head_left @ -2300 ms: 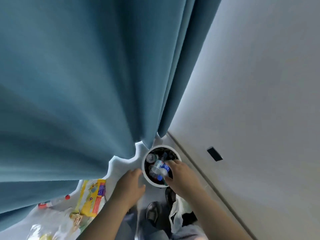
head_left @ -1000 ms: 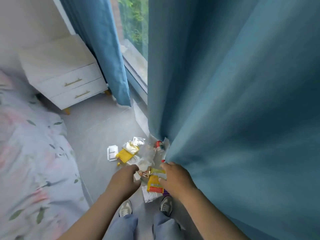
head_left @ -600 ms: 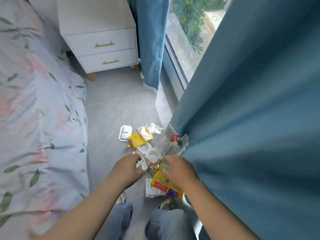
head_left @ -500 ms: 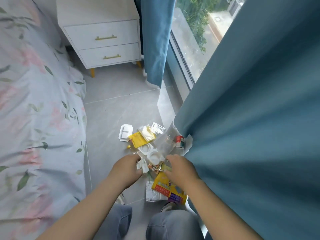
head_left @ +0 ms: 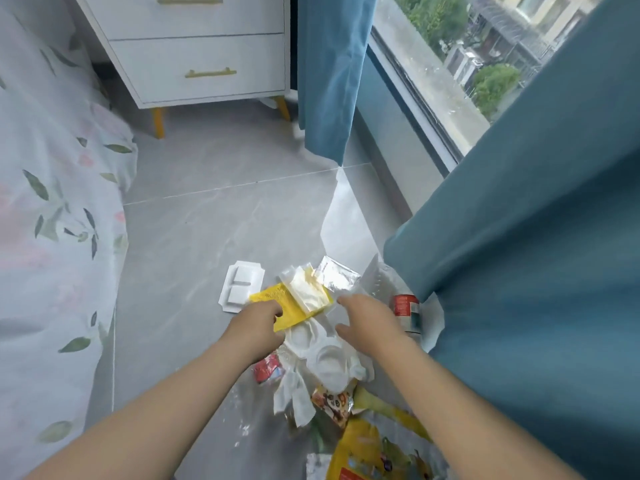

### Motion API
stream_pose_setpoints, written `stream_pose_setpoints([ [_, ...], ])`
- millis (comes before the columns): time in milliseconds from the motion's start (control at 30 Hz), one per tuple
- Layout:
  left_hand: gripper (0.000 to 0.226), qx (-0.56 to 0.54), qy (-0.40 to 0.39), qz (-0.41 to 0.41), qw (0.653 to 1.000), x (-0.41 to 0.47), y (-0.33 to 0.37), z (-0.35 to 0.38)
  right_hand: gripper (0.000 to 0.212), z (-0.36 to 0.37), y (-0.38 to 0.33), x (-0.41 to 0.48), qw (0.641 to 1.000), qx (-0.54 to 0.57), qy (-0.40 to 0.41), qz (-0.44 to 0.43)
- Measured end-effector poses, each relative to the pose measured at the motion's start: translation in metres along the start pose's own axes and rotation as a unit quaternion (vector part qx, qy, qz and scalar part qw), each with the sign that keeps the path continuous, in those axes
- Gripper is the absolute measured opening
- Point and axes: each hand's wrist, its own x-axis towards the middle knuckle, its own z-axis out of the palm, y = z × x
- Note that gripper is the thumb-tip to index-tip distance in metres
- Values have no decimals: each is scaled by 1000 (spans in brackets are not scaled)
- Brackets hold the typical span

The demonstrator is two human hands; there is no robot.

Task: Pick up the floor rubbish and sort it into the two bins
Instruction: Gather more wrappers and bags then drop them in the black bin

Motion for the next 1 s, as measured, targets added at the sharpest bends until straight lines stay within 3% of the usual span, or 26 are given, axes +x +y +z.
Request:
stream_pose_setpoints([
  [300,39,78,36,48,995,111,-52,45,44,72,25,100,998,-33,48,17],
  [400,38,59,74,69,993,130,-52,59,45,74,29,119,997,-27,67,24],
  [500,40,46,98,72,992,139,-58,82,45,89,36,128,995,-10,98,28],
  [700,41,112,84,71,988,137,-69,93,51,111,57,126,997,-43,56,30],
  [1000,47,115,124,25,985,146,-64,90,48,109,66,144,996,-10,76,49],
])
